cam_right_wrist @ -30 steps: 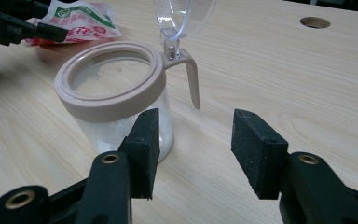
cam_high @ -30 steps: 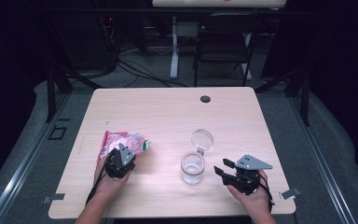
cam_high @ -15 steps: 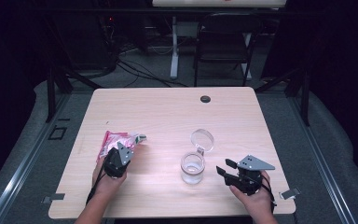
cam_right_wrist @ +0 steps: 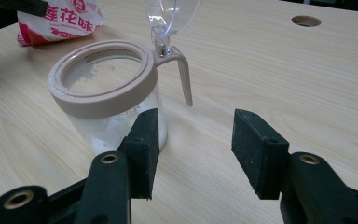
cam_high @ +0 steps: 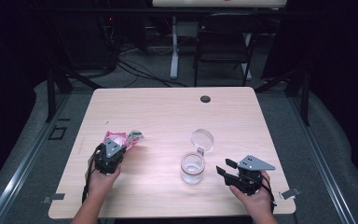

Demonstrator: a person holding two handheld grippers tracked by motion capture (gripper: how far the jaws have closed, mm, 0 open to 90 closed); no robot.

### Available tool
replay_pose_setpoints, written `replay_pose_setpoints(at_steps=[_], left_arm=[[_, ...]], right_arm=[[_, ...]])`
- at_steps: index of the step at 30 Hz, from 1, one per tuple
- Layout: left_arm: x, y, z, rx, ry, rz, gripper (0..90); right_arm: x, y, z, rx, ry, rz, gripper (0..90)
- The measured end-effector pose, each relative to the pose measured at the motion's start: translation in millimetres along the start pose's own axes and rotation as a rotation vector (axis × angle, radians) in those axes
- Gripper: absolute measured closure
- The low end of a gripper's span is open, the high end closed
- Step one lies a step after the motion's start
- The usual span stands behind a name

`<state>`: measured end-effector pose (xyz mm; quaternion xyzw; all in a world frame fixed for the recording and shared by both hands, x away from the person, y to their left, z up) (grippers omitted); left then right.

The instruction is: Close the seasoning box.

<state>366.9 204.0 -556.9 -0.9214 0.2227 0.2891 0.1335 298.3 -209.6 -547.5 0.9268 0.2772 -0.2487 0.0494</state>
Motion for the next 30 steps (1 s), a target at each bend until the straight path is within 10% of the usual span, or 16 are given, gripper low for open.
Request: replay_pose_setpoints(at_steps=[9,30], left_arm=[[-17.7,-29.9,-3.1,-0.145,0.06,0.008,89.9],[-41.4,-69.5,-40.7,-0.086,0.04,-0.065,90.0]], right_arm=[[-0.1,0.8,-0.2,0.01,0.004,0.0,51.4],[0.7,1.3,-0.7,0.03,0.012,-0.009,51.7]])
Point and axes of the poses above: each handheld gripper's, and its own axes: x roughly forward along the jaws, z roughly out of its underside, y roughly to its right, the point moved 4 cm from there along x, roughly forward along the jaws, and after that the axes turned 3 degrees about z, right-handed, at the moved point
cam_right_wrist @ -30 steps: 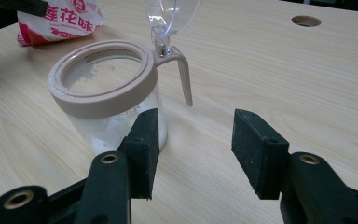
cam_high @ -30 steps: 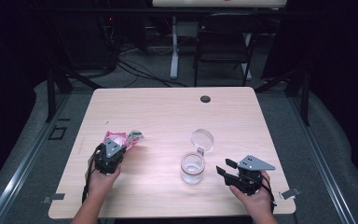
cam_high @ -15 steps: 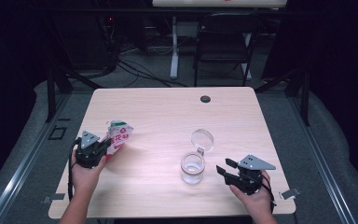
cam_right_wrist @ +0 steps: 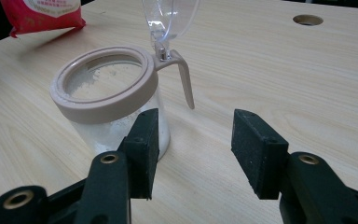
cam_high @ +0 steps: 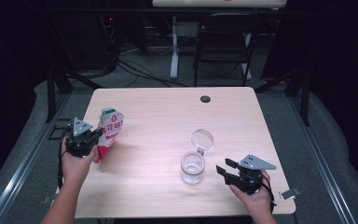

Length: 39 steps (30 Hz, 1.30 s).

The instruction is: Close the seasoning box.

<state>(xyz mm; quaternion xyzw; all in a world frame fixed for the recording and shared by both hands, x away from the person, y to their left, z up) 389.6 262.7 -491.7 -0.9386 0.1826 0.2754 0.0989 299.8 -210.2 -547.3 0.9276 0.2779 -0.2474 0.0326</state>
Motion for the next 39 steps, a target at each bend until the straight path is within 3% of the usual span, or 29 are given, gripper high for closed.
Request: replay_pose_setpoints(at_steps=[10,18,23,24,30,33,34,35,39], left_arm=[[1.6,-15.1,-22.0,-0.008,-0.007,-0.023,90.0],[-5.0,-8.7,-36.2,-0.007,0.021,-0.003,90.0],[-10.0,4.9,-44.1,0.015,0.038,0.042,90.0],[-12.1,14.0,-47.7,0.019,0.047,0.077,90.0],[-13.7,45.1,-55.7,0.052,0.047,0.187,90.0],[-12.5,62.6,-58.8,0.082,0.04,0.223,90.0],[-12.5,62.6,-58.8,0.082,0.04,0.223,90.0],[-11.5,76.6,-61.1,0.103,0.036,0.259,90.0],[-9.2,99.9,-63.2,0.137,0.032,0.315,90.0]], right_arm=[[-3.2,3.0,-1.0,0.001,0.005,0.0,51.8],[-3.5,4.0,-1.0,0.009,0.01,0.001,51.9],[-3.4,3.6,-1.4,0.011,0.014,-0.002,52.0],[-3.4,3.3,-1.4,0.01,0.015,-0.003,52.0],[-3.3,3.3,-1.1,0.002,0.008,0.001,52.0],[-3.5,3.5,-1.1,0.002,0.007,0.003,52.1],[-3.5,3.7,-1.1,-0.002,0.008,0.006,52.3],[-3.6,3.8,-1.1,-0.005,0.006,0.008,52.3],[-3.9,4.0,-1.6,-0.008,0.009,0.009,52.5]])
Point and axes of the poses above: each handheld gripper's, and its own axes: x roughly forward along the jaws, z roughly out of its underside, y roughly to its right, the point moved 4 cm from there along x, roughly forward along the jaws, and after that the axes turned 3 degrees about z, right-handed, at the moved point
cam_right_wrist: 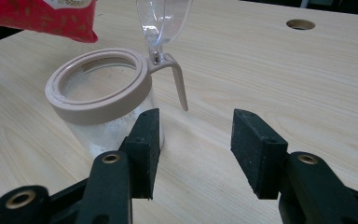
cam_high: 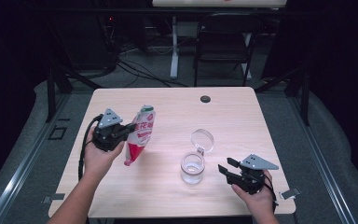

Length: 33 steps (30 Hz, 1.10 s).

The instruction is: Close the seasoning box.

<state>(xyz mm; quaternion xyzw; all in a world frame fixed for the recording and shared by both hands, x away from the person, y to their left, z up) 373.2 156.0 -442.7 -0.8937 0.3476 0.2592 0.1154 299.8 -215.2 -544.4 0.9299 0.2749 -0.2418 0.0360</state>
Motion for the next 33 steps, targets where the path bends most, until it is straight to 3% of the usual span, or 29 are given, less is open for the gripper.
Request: replay_pose_setpoints(at_steps=[9,13,21,29,33], left_arm=[[19.3,39.6,-3.2,0.055,-0.013,0.095,90.0],[24.1,50.9,0.7,0.055,-0.006,0.128,90.0],[18.6,56.7,18.7,0.028,0.014,0.173,90.0],[5.8,63.1,51.3,-0.017,0.042,0.216,90.0],[2.0,65.3,64.6,-0.03,0.053,0.223,90.0]], right_arm=[[-1.0,0.0,-0.4,0.0,-0.004,-0.006,52.6],[-1.3,0.3,-0.5,-0.001,-0.001,-0.006,52.6],[-2.9,-1.9,-3.2,-0.019,0.012,-0.023,53.9],[-6.9,-15.4,-17.1,-0.08,0.042,-0.058,55.3],[-7.9,-27.5,-25.1,-0.092,0.055,-0.117,56.0]])
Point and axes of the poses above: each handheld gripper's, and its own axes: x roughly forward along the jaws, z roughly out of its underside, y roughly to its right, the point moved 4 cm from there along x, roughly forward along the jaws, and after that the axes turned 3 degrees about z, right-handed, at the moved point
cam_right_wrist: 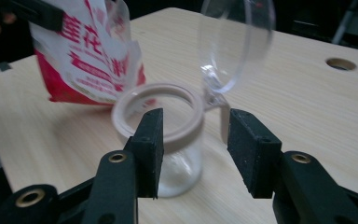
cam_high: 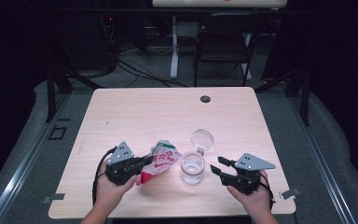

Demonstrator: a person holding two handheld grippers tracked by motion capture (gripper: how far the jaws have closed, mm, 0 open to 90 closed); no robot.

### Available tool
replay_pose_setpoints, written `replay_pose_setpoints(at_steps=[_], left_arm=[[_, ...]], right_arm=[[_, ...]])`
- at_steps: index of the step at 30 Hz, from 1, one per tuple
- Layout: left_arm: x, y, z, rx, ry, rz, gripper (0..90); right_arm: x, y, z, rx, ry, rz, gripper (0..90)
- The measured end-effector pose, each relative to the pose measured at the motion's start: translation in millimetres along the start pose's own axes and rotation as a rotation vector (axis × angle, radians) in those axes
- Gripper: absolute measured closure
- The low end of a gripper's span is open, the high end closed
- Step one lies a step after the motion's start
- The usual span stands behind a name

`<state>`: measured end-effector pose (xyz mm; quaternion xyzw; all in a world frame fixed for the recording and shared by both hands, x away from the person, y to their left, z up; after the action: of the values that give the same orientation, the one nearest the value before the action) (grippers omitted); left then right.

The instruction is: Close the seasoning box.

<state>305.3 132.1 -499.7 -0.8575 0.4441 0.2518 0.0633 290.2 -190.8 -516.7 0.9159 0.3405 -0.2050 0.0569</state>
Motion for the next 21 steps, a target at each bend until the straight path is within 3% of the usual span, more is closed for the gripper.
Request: replay_pose_setpoints(at_steps=[6,10,16,21], left_arm=[[-3.6,3.8,20.1,-0.005,0.006,0.009,90.0],[-0.9,8.4,31.8,-0.031,-0.011,0.049,90.0],[5.2,22.5,40.9,0.011,-0.04,0.061,89.7],[6.8,27.5,43.9,0.017,-0.046,0.067,89.6]], right_arm=[[0.9,-20.8,-17.6,-0.07,0.045,-0.074,52.2],[8.2,-31.5,-22.3,-0.091,0.057,-0.117,48.0],[22.4,-48.8,-23.8,-0.134,0.037,-0.2,45.8],[28.7,-63.2,-24.8,-0.174,0.025,-0.26,44.5]])
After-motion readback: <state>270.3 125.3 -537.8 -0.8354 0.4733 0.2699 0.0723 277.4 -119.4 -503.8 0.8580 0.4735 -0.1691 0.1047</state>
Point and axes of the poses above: each handheld gripper's, and its own axes: x roughly forward along the jaws, z roughly out of its underside, y roughly to its right, the point moved 4 cm from there along x, roughly forward along the jaws, and after that the axes turned 3 degrees about z, right-handed, at the moved point
